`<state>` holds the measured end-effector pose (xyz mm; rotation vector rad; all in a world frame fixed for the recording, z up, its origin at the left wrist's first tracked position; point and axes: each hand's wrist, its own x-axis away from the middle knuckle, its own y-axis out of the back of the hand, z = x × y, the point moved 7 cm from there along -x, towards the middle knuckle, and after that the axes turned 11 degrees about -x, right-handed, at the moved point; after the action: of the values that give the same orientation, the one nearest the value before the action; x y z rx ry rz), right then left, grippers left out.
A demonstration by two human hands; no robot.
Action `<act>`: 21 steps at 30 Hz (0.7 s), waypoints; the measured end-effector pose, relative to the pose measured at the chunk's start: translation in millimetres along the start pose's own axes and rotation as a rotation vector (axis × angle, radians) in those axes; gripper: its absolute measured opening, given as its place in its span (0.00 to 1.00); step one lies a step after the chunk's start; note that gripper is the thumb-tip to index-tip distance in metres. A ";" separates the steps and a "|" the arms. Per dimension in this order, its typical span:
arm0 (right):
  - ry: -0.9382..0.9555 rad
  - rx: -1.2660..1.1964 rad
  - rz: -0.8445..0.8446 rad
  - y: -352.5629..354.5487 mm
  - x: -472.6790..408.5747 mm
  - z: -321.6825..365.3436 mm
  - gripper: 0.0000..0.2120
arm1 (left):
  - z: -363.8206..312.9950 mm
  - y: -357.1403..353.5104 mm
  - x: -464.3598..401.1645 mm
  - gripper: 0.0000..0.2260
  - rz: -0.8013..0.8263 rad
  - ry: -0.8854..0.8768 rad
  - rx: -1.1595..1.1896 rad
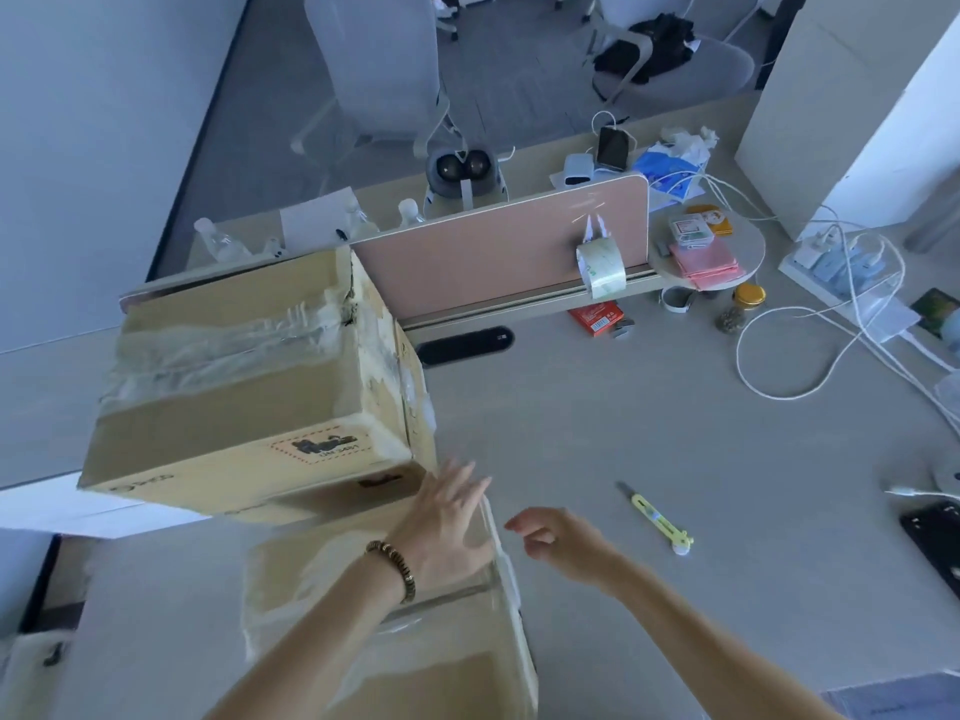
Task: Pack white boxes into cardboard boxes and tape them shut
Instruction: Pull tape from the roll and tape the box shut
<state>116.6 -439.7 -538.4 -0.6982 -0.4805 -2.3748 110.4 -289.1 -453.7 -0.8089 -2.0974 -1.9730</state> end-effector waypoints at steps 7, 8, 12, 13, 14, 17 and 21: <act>-0.050 -0.069 -0.031 -27.7 5.9 -24.6 0.20 | 14.4 -52.5 51.3 0.57 0.073 0.033 -0.178; -0.050 -0.083 -0.030 -28.5 5.7 -24.9 0.19 | 14.8 -54.6 54.6 0.57 0.060 0.033 -0.176; -0.035 -0.100 -0.078 -28.2 4.9 -26.8 0.09 | 13.2 -56.2 58.8 0.55 0.021 0.032 -0.164; -0.030 -0.093 -0.085 -28.5 5.5 -27.3 0.08 | 12.9 -56.0 58.6 0.55 0.016 0.033 -0.167; -0.021 -0.088 -0.088 -29.2 6.1 -27.1 0.07 | 13.1 -56.6 58.5 0.55 0.013 0.034 -0.169; 0.006 -0.031 -0.118 -29.4 5.6 -27.1 0.09 | 13.8 -58.7 58.1 0.54 0.005 0.035 -0.151; 0.039 0.060 -0.191 -28.1 4.8 -21.0 0.13 | 14.6 -58.7 57.8 0.54 -0.017 0.029 -0.149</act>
<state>87.7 -431.2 -557.0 -0.6006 -0.6239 -2.5342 37.4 -258.3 -480.5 -0.7841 -1.9659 -2.1574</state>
